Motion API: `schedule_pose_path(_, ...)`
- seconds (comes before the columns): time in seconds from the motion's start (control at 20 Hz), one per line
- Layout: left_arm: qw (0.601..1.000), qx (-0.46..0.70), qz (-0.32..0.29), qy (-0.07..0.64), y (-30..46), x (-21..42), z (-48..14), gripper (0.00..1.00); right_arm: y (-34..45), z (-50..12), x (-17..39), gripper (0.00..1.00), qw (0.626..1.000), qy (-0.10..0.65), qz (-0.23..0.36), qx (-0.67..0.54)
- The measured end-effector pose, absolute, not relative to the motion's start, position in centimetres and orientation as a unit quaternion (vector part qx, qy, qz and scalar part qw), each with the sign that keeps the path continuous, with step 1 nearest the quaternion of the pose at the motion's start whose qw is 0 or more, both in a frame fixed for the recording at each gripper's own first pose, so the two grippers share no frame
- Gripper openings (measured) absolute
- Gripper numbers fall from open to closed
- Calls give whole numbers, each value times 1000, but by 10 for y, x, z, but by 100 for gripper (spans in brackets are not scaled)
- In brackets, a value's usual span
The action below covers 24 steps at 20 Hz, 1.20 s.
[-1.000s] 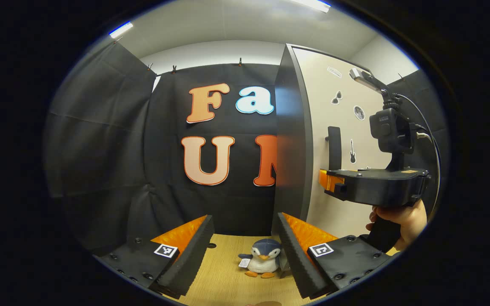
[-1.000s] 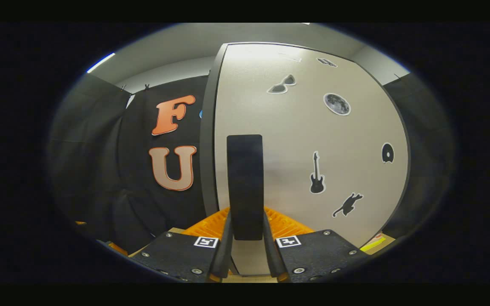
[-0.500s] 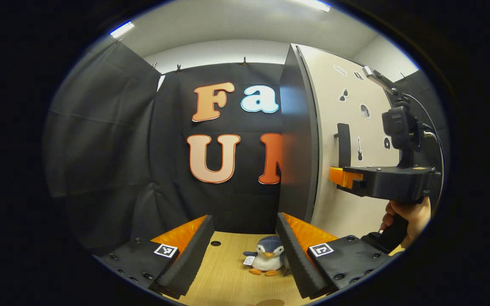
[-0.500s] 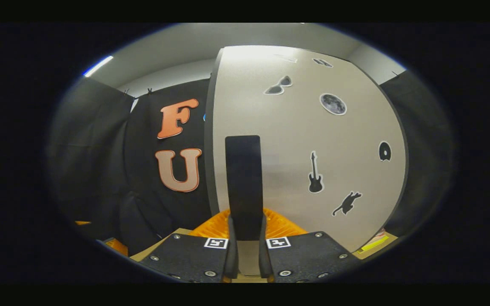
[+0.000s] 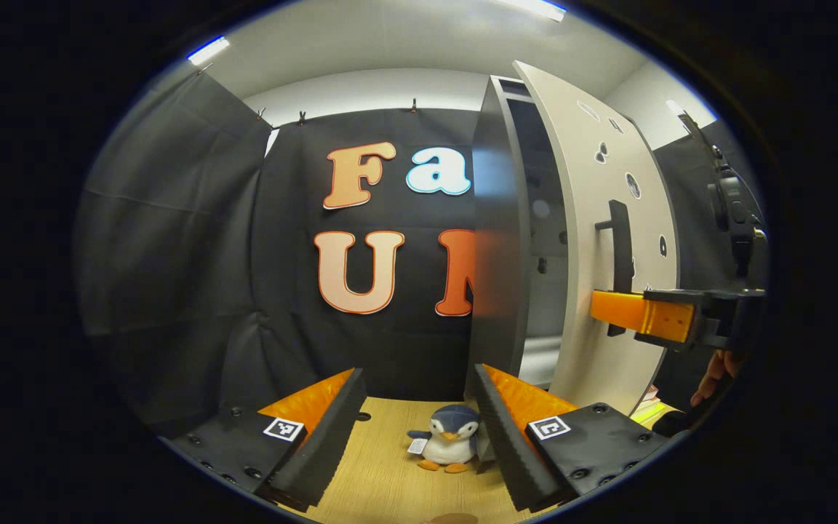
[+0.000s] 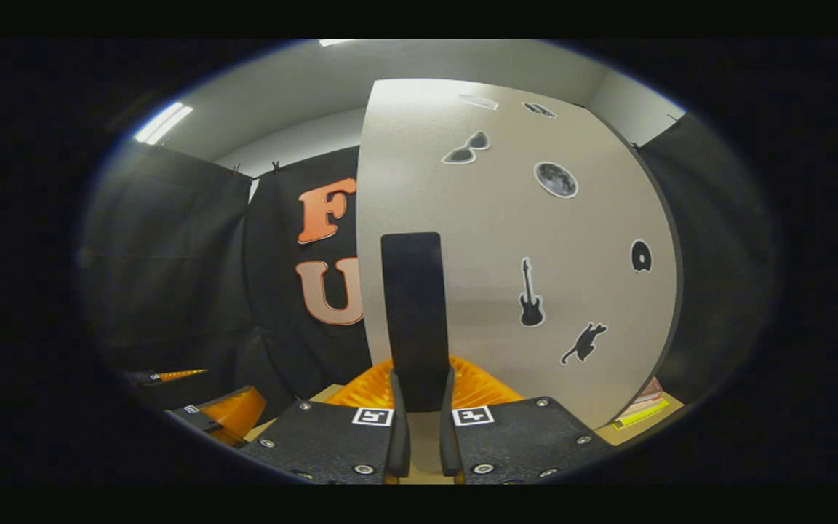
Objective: Open the cabinet door with the right hand, grasp the bottle in the cabinet with the left hand and place it on the coaster, then close the cabinet door with the right hand.
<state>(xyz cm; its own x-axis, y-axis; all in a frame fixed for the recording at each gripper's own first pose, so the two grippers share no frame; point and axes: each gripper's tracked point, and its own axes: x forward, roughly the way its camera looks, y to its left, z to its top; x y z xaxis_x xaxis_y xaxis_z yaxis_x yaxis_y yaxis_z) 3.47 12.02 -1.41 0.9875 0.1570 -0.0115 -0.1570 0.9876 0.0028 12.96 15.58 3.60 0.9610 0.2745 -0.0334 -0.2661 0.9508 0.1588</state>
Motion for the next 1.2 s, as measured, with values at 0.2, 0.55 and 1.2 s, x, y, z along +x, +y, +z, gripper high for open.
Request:
schedule_pose_path(0.2, 998, 2, 68, -2, 101, 38, -10, 96, 122, 28, 80, 19, 985, 26, 150, 81)
schedule_pose_path(0.55, 998, -4, 57, -6, 69, 34, -7, 99, 111, 34, 64, 19, 975, 29, 186, 115)
schedule_pose_path(1.2, 1000, -9, 5, -21, -10, 35, 2, 96, 79, 33, 45, 16, 968, 44, 176, 174)
